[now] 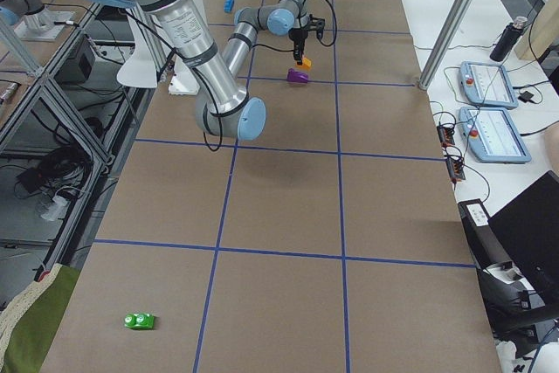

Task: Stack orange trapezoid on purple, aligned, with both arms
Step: 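Carry the orange trapezoid with the right gripper above the purple trapezoid, then lower the orange trapezoid onto the purple one, adjusting its alignment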

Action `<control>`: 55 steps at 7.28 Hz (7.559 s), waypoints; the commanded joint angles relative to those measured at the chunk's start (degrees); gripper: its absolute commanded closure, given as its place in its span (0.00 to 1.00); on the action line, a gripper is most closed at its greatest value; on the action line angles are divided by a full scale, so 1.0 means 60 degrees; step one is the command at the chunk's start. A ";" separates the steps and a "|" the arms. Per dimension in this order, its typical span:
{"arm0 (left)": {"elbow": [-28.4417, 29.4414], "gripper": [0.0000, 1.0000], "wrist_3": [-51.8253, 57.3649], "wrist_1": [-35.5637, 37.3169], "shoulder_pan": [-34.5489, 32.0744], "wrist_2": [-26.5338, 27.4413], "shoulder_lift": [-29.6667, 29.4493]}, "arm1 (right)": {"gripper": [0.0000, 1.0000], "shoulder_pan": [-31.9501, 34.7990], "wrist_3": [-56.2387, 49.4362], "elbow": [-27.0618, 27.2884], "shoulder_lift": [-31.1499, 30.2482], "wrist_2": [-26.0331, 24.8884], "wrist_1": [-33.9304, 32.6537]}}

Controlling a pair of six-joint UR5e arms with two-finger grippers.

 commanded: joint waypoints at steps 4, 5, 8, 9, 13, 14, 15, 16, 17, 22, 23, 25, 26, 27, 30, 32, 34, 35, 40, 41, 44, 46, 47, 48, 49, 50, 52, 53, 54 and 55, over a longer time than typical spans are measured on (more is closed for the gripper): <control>-0.0182 0.00 0.0004 -0.0005 -0.0064 -0.0157 0.0289 | 1.00 -0.0498 0.0163 -0.1334 0.0777 -0.0430 -0.0108; -0.0182 0.00 0.0004 -0.0005 -0.0064 -0.0157 0.0289 | 1.00 -0.0542 0.0177 -0.1377 0.0762 -0.0445 -0.0123; -0.0182 0.00 0.0004 -0.0005 -0.0064 -0.0157 0.0289 | 1.00 -0.0615 0.0177 -0.1393 0.0688 -0.0445 -0.0123; -0.0182 0.00 0.0004 -0.0005 -0.0064 -0.0157 0.0289 | 1.00 -0.0645 0.0177 -0.1393 0.0645 -0.0445 -0.0123; -0.0182 0.00 0.0004 -0.0019 -0.0064 -0.0157 0.0289 | 1.00 -0.0835 0.0148 -0.1393 0.0659 -0.0694 -0.0108; -0.0182 0.00 0.0004 -0.0019 -0.0064 -0.0157 0.0289 | 1.00 -0.0864 0.0104 -0.1393 0.0645 -0.0752 -0.0108; -0.0182 0.00 0.0004 -0.0019 -0.0064 -0.0157 0.0289 | 1.00 -0.0865 0.0060 -0.1393 0.0630 -0.0767 -0.0108; -0.0182 0.00 0.0004 -0.0019 -0.0064 -0.0157 0.0289 | 1.00 -0.0879 -0.0056 -0.1393 0.0615 -0.0781 -0.0108; -0.0182 0.00 0.0004 -0.0019 -0.0064 -0.0157 0.0289 | 1.00 -0.0894 -0.0101 -0.1393 0.0572 -0.0796 -0.0108; -0.0182 0.00 -0.0011 -0.0019 -0.0064 -0.0157 0.0289 | 1.00 -0.0952 -0.0598 -0.1393 0.0527 -0.1059 -0.0050; -0.0182 0.00 -0.0011 -0.0019 -0.0064 -0.0157 0.0289 | 1.00 -0.0953 -0.0846 -0.1378 0.0513 -0.1074 -0.0035; -0.0197 0.00 -0.0011 -0.0019 -0.0064 -0.0157 0.0289 | 1.00 -0.0953 -0.1199 -0.1320 0.0498 -0.1075 -0.0035; -0.0183 0.00 -0.0011 -0.0019 -0.0064 -0.0157 0.0289 | 1.00 -0.0953 -0.1476 -0.1305 0.0483 -0.1075 -0.0035; -0.0197 0.00 -0.0011 -0.0019 -0.0064 -0.0157 0.0289 | 1.00 -0.0953 -0.1667 -0.1290 0.0483 -0.1075 -0.0021; -0.0182 0.00 -0.0011 -0.0019 -0.0064 -0.0157 0.0274 | 1.00 -0.0953 -0.1698 -0.1275 0.0527 -0.1060 -0.0006; -0.0182 0.00 -0.0026 -0.0019 -0.0064 -0.0157 0.0274 | 1.00 -0.1011 -0.1669 -0.1290 0.0498 -0.1060 -0.0006; -0.0183 0.00 -0.0055 -0.0019 -0.0064 -0.0157 0.0260 | 1.00 -0.1099 -0.1596 -0.1319 0.0498 -0.1118 0.0009; -0.0182 0.00 -0.0069 -0.0019 -0.0064 -0.0157 0.0260 | 1.00 -0.1099 -0.1538 -0.1319 0.0483 -0.1118 0.0009; -0.0197 0.00 -0.0084 -0.0019 -0.0064 -0.0157 0.0245 | 1.00 -0.1099 -0.0689 -0.1305 0.0234 -0.1133 0.0741; -0.0183 0.00 -0.0084 -0.0019 -0.0064 -0.0157 0.0231 | 1.00 -0.1099 -0.0528 -0.1290 0.0234 -0.1133 0.0712; -0.0197 0.00 -0.0084 -0.0019 -0.0064 -0.0157 0.0231 | 1.00 -0.1099 -0.0190 -0.1261 0.0234 -0.1133 0.0668; -0.0197 0.00 -0.0084 -0.0019 -0.0064 -0.0157 0.0231 | 1.00 -0.1099 -0.0131 -0.1261 0.0220 -0.1133 0.0668; -0.0197 0.00 -0.0084 -0.0019 -0.0064 -0.0172 0.0231 | 1.00 -0.1099 -0.0131 -0.1275 0.0205 -0.1148 0.0668; -0.0197 0.00 -0.0084 -0.0019 -0.0050 -0.0157 0.0231 | 1.00 -0.1099 -0.0131 -0.1275 0.0205 -0.1148 0.0668; -0.0183 0.00 -0.0084 -0.0019 -0.0050 -0.0157 0.0231 | 1.00 -0.1099 -0.0131 -0.1290 0.0205 -0.1148 0.0668; -0.0182 0.00 -0.0084 -0.0019 -0.0050 -0.0157 0.0231 | 1.00 -0.1114 -0.0131 -0.1290 0.0205 -0.1148 0.0668; -0.0182 0.00 -0.0113 -0.0019 -0.0050 -0.0172 0.0231 | 1.00 -0.1128 -0.0131 -0.1319 0.0205 -0.1148 0.0683; -0.0182 0.00 -0.0128 -0.0019 -0.0050 -0.0172 0.0216 | 1.00 -0.1128 -0.0131 -0.1319 0.0205 -0.1148 0.0683; -0.0182 0.00 -0.0128 -0.0019 -0.0050 -0.0172 0.0230 | 0.98 -0.1128 -0.0131 -0.1319 0.0219 -0.1191 0.0697; -0.0182 0.00 -0.0128 -0.0019 -0.0050 -0.0172 0.0231 | 0.67 -0.1143 -0.0145 -0.1334 0.0234 -0.1235 0.0697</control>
